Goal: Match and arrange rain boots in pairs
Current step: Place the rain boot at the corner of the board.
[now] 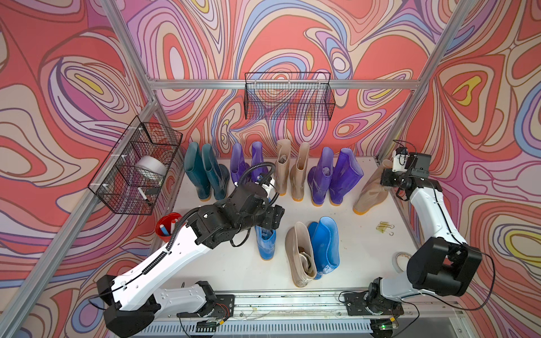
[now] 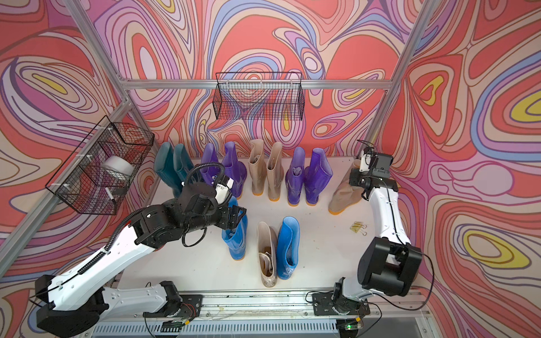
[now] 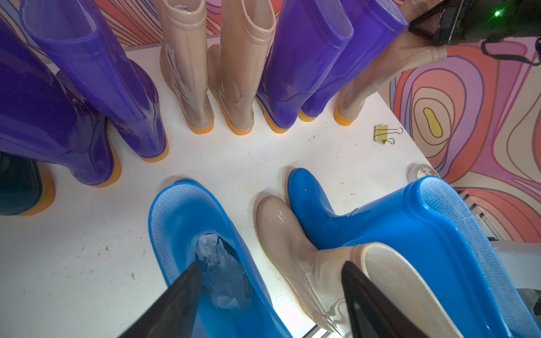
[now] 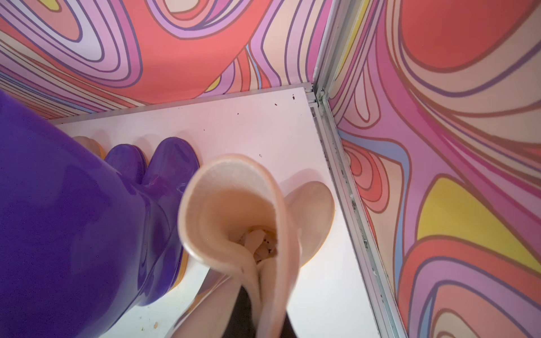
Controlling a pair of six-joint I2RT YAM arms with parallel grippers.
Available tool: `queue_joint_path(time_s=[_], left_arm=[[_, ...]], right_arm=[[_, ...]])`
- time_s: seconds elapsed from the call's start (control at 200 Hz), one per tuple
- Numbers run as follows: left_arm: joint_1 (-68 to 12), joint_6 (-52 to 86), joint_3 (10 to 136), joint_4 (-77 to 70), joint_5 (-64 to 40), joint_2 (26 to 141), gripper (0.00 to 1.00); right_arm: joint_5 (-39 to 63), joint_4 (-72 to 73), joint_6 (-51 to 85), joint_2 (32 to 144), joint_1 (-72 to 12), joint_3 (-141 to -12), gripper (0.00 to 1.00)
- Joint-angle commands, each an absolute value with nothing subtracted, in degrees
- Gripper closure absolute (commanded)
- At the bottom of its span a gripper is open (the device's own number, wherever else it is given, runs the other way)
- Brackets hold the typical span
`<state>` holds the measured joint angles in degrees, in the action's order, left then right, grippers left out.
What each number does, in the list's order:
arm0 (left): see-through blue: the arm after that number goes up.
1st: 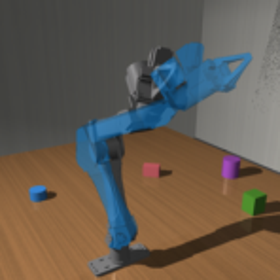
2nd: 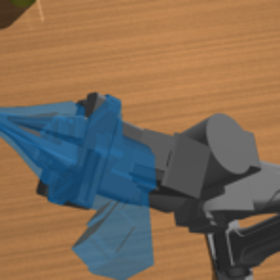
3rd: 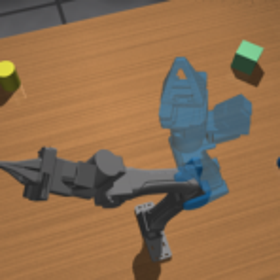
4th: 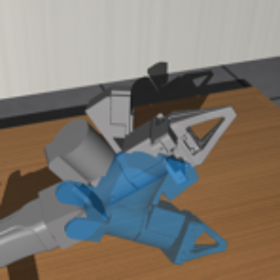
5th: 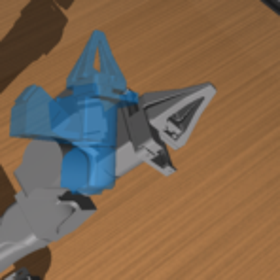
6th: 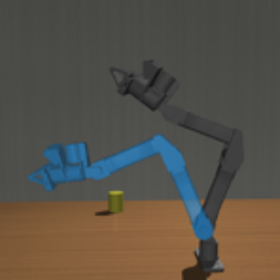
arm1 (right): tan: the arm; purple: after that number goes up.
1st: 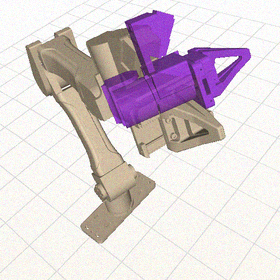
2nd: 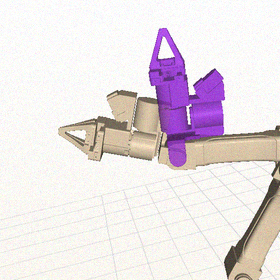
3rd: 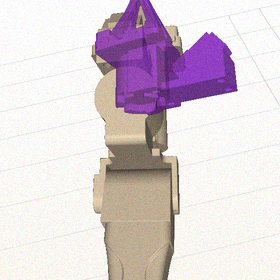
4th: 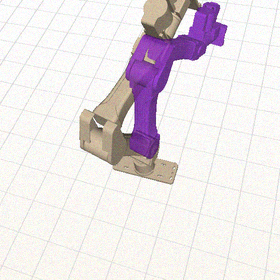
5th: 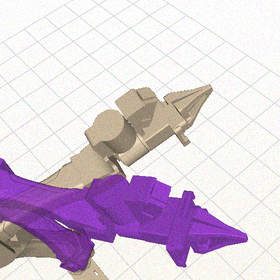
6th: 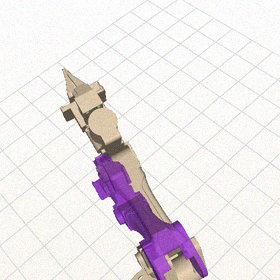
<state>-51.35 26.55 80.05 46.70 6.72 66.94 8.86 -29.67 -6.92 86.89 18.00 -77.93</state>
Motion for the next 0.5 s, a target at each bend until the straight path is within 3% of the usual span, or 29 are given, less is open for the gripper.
queue_joint_path(time_s=[0.0,0.351,0.496], left_arm=[[-50.7,26.0,79.5,45.7,6.2,66.6,0.23],[-50.1,25.9,79.4,45.4,5.8,66.8,0.23],[-49.9,25.9,79.1,45.6,5.8,66.5,0.23]], right_arm=[[12.1,-23.6,-10.5,89.3,18.4,-82.9,0.95],[14.0,-21.4,-11.0,92.9,18.7,-85.1,0.81],[13.2,-22.2,-10.0,93.0,18.7,-84.9,0.67]])
